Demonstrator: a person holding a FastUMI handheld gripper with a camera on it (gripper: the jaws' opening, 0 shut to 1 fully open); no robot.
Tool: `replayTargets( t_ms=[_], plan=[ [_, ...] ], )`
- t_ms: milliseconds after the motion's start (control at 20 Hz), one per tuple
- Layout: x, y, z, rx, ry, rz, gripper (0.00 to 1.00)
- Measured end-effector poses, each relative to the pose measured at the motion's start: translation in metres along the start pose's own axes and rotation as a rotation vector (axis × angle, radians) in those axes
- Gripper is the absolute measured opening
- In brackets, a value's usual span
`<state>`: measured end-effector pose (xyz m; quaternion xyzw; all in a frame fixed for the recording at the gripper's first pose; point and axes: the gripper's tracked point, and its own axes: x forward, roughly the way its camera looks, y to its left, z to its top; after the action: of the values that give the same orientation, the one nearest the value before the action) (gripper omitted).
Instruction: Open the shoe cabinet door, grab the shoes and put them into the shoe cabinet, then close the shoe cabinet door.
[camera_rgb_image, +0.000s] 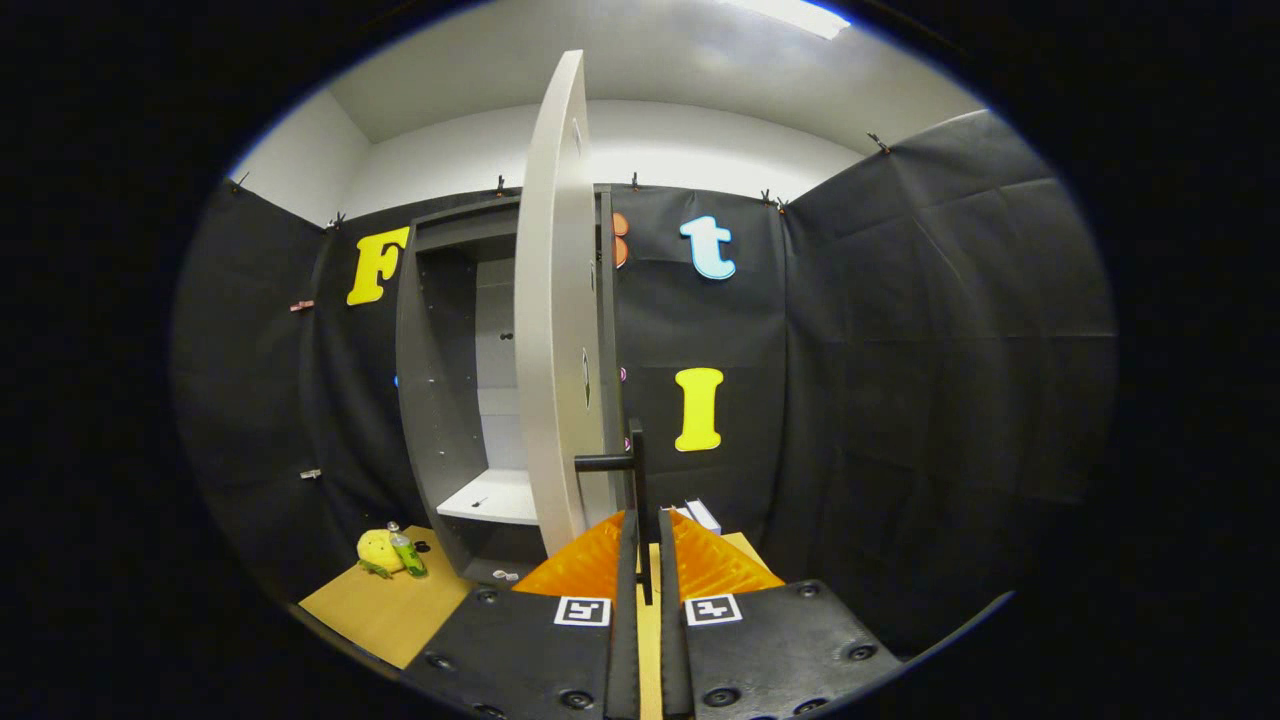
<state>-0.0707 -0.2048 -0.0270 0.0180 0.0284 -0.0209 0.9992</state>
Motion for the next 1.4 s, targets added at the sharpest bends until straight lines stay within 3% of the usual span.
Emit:
replayTargets(
  t_ms=[150, 250, 500, 750, 1150, 1400],
  plan=[
    [-0.025, 0.01, -0.005, 0.0, 0.013, 0.002, 0.12],
    [-0.041, 0.024, -0.009, 0.005, 0.022, 0.018, 0.2],
    [-0.059, 0.073, -0.041, 0.002, 0.092, 0.059, 0.95],
    [-0.057, 0.14, -0.109, 0.128, 0.239, 0.123, 0.99],
    [-0.044, 0.202, -0.288, 0.085, 0.575, 0.169, 0.98],
    [-0.03, 0.216, -0.394, 0.094, 0.711, 0.174, 0.99]
  ],
)
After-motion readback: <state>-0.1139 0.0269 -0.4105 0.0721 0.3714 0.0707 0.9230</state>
